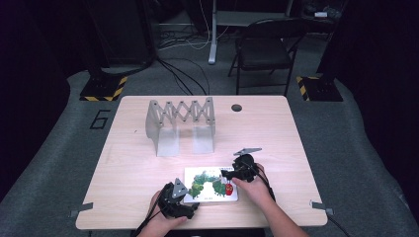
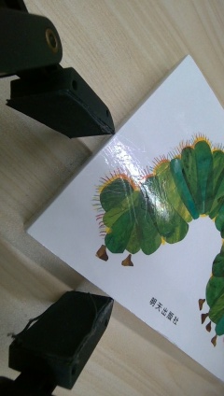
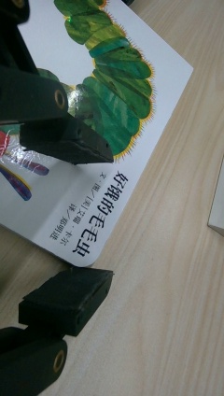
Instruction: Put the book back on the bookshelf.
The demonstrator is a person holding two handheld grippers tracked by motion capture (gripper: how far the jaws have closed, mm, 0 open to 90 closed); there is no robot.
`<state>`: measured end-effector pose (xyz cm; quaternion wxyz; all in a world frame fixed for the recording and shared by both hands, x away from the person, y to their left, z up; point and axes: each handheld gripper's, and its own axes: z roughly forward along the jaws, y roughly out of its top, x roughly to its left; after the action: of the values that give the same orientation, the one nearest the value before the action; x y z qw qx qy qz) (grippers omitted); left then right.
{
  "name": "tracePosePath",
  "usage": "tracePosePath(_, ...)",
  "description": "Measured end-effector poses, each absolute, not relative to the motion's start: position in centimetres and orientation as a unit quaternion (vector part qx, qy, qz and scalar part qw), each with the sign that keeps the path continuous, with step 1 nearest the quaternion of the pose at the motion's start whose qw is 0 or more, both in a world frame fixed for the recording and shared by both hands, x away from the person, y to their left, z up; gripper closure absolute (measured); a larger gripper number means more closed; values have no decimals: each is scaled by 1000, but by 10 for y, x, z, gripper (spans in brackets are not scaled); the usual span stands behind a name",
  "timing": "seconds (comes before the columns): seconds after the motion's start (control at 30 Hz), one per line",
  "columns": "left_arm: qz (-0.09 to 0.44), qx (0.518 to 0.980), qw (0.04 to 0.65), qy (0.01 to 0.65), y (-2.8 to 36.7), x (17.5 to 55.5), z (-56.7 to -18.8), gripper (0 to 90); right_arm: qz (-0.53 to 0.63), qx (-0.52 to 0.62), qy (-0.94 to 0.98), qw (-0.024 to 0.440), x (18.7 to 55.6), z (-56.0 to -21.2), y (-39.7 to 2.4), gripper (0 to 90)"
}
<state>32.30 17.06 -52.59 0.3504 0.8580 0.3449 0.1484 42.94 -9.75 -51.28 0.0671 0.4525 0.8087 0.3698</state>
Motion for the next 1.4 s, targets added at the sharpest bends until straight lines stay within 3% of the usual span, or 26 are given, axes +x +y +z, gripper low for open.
tracePosePath(0.6,145,858,352,344,169,323,-527,119,361,485,796,39,429,-508,-99,357)
tracePosePath(1.23,148,854,350,355,166,321,-528,85,370,487,790,47,425,-499,-98,364)
tracePosePath(1.4,147,857,344,354,164,321,-528,41,375,486,788,52,425,-497,-98,367)
